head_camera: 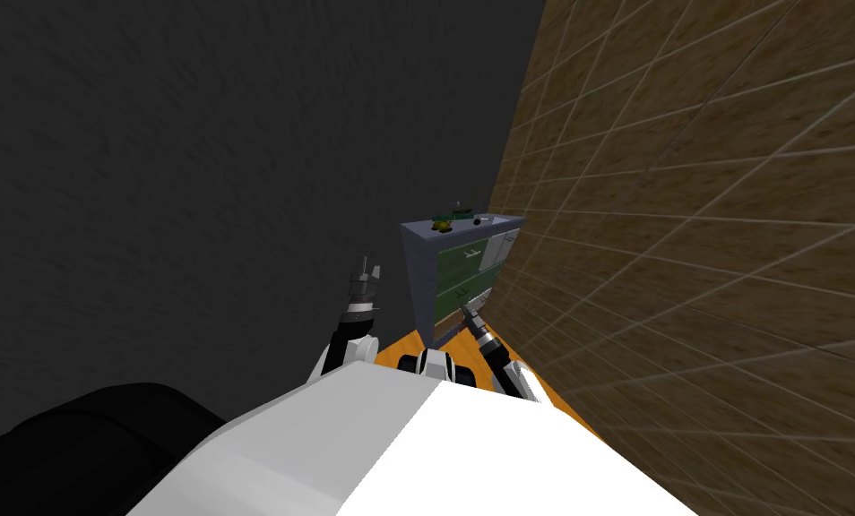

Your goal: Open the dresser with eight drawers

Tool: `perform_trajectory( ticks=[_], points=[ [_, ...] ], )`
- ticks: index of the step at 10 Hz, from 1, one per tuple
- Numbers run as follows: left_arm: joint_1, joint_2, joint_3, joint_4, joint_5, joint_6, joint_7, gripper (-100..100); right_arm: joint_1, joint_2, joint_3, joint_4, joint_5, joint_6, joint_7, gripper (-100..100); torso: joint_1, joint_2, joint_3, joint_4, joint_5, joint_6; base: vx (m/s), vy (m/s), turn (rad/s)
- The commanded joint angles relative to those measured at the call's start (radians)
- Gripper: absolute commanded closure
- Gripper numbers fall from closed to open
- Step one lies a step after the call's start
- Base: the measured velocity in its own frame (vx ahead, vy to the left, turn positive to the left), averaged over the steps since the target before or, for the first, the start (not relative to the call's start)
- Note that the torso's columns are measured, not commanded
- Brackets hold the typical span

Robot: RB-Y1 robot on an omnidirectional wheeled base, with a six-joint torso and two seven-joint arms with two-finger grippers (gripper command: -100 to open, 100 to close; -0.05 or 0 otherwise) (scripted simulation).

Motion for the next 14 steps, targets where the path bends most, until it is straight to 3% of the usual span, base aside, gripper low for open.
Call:
perform_trajectory(
  ticks=[1,3,4,10,11,12,13,14],
  points=[
    [0.0,0.0,0.0,0.0,0.0,0.0,0.0,0,0.001,-0.014,0.0,-0.011,0.0,0.001,-0.017,100,0.001,-0.001,-0.001,0.0,0.0,0.0,-0.178,-0.119,-0.021],
    [0.0,0.0,0.0,0.0,0.0,0.0,0.0,0,0.001,-0.016,0.0,-0.012,-0.001,0.001,-0.018,100,0.001,-0.005,-0.003,-0.001,0.0,0.0,-0.115,-0.105,-0.012],
    [0.0,0.0,0.0,0.0,0.0,0.0,0.0,0,-0.002,-0.046,0.0,-0.014,0.001,0.006,-0.022,-100,0.007,-0.011,-0.006,-0.003,0.002,0.0,0.013,0.005,0.018],
    [0.0,0.0,0.0,0.0,0.0,0.0,0.0,0,-0.03,-0.043,0.0,-0.017,0.01,0.042,-0.047,-100,0.003,-0.004,-0.003,-0.001,0.001,0.0,0.109,0.09,0.03],
    [0.0,0.0,0.0,0.0,0.0,0.0,0.0,0,-0.049,-0.06,0.0,-0.029,0.018,0.072,-0.078,-100,-0.001,-0.001,-0.001,0.0,0.0,0.0,0.047,0.078,0.061],
    [0.0,0.0,0.0,0.0,0.0,0.0,0.0,0,-0.039,-0.052,0.003,-0.029,0.016,0.06,-0.063,-100,0.002,-0.001,-0.001,0.0,0.0,0.0,0.029,0.047,0.014],
    [0.0,0.0,0.0,0.0,0.0,0.0,0.0,0,-0.04,-0.053,0.004,-0.031,0.017,0.065,-0.068,100,0.002,-0.002,-0.002,-0.001,0.001,0.0,0.005,0.008,-0.003],
    [0.0,0.0,0.0,0.0,0.0,0.0,0.0,0,-0.039,-0.065,0.004,-0.039,0.017,0.065,-0.081,100,0.001,-0.003,-0.002,-0.001,0.0,0.0,-0.106,-0.078,-0.017]
  ],
)
